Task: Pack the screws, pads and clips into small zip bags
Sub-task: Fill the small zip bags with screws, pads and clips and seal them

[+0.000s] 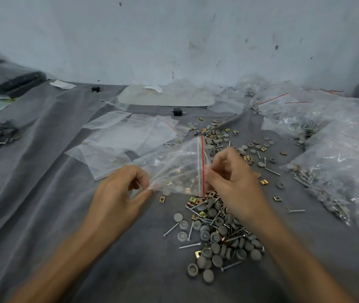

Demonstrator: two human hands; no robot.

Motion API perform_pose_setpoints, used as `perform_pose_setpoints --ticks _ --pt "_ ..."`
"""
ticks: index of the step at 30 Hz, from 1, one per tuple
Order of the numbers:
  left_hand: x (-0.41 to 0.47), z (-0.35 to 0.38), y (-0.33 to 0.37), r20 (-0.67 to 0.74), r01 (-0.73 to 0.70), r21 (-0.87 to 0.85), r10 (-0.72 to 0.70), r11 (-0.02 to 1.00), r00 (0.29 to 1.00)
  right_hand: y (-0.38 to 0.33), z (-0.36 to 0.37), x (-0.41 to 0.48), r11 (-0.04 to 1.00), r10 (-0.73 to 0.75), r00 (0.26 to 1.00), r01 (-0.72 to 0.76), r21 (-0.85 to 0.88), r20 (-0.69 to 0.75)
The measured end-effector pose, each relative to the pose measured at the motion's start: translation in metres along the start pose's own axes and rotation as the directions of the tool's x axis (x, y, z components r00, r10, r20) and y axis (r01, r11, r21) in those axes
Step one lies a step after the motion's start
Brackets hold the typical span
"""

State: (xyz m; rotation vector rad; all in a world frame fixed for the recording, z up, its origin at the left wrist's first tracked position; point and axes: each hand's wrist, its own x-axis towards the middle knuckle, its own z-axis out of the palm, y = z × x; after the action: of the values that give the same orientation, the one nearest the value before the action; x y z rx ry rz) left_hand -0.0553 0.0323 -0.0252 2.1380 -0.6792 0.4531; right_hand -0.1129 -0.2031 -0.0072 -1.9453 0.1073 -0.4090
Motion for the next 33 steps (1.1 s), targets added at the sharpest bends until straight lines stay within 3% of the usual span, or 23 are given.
perform_pose_setpoints --ticks 3,8,12,15,18,20,22,25,28,33 --pt "-0.001 -0.001 -0.004 -0.004 -0.005 0.019 0.005 1.0 1.0 -0.002 0.002 -0.003 0.997 -0.049 0.989 0.058 -0.06 0.138" --pt "0.002 -0.008 -0.004 0.083 -0.121 -0.015 0.122 0.992 0.989 -0.005 0.004 0.002 0.918 0.136 0.946 -0.232 0.321 0.294" --pt "0.002 -0.012 -0.006 0.158 -0.216 0.011 0.212 0.976 0.964 0.002 -0.006 0.007 0.959 0.049 0.911 -0.157 0.234 0.409" --pt "0.002 -0.014 -0.009 0.186 -0.244 0.066 0.228 0.967 0.956 0.003 -0.011 0.008 0.967 0.038 0.836 -0.17 0.192 0.547" --pt "0.004 -0.016 -0.008 0.139 -0.302 0.128 0.284 0.945 0.949 0.003 -0.007 0.011 0.964 0.092 0.897 -0.188 0.186 0.432" --pt "0.005 -0.016 -0.006 0.063 -0.278 0.115 0.272 0.954 0.96 0.003 -0.006 0.012 0.955 0.139 0.944 -0.207 0.214 0.298" --pt "0.005 -0.016 -0.003 0.057 -0.233 0.077 0.229 0.969 0.972 0.002 -0.004 0.011 0.958 0.138 0.954 -0.198 0.209 0.267" --pt "0.0 -0.011 -0.004 0.244 -0.168 0.131 0.132 0.977 0.961 0.001 0.0 0.008 0.977 0.114 0.929 -0.168 0.128 0.351" --pt "-0.005 -0.002 -0.007 0.39 -0.176 0.178 0.095 0.968 0.916 -0.003 0.007 0.004 0.984 0.044 0.859 -0.126 0.129 0.51" --pt "0.002 -0.007 -0.017 0.395 -0.226 0.261 0.109 0.939 0.912 -0.001 0.01 -0.002 0.991 0.009 0.792 -0.09 0.101 0.611"
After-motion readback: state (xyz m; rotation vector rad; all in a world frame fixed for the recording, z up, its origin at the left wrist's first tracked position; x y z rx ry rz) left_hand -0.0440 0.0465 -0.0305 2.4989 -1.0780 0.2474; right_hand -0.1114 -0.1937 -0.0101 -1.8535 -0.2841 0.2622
